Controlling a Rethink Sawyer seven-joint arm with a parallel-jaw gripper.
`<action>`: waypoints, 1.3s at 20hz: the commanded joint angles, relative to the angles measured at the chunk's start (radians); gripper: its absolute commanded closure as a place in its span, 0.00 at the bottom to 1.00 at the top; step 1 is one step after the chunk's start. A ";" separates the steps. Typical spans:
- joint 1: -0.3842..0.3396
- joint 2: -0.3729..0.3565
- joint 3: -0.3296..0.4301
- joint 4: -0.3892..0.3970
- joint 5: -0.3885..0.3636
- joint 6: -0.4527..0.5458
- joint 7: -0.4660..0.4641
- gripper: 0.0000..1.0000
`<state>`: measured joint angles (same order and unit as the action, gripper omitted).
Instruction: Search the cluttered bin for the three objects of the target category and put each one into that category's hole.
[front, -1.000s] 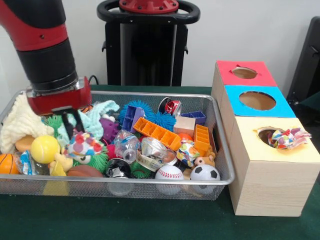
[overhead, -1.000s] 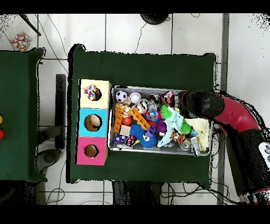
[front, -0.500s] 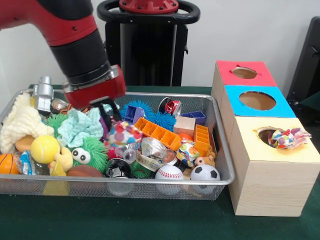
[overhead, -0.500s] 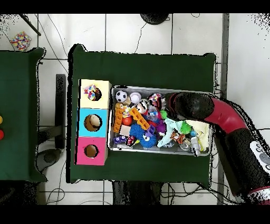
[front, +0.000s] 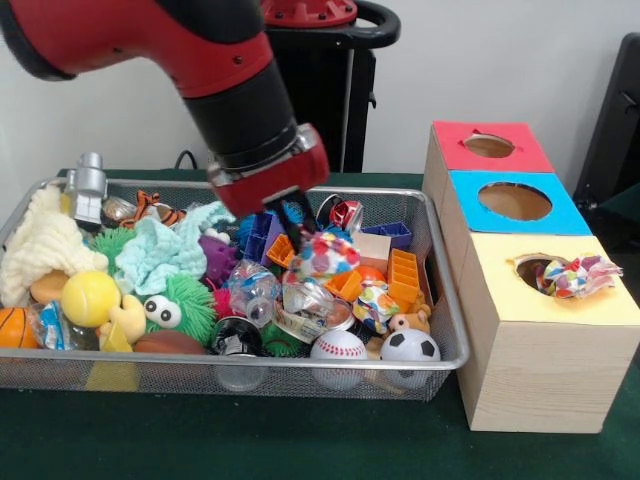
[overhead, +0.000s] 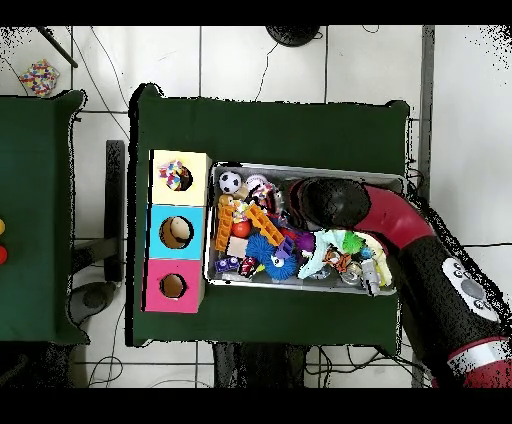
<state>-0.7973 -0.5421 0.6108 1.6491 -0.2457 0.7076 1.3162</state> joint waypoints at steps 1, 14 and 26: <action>0.027 0.038 0.070 0.112 0.041 -0.153 0.137 1.00; 0.078 0.028 0.108 0.163 0.112 -0.339 0.208 1.00; 0.232 0.027 -0.011 0.066 0.220 -0.311 0.274 1.00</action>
<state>-0.6213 -0.5383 0.6420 1.7498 -0.0879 0.4119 1.3170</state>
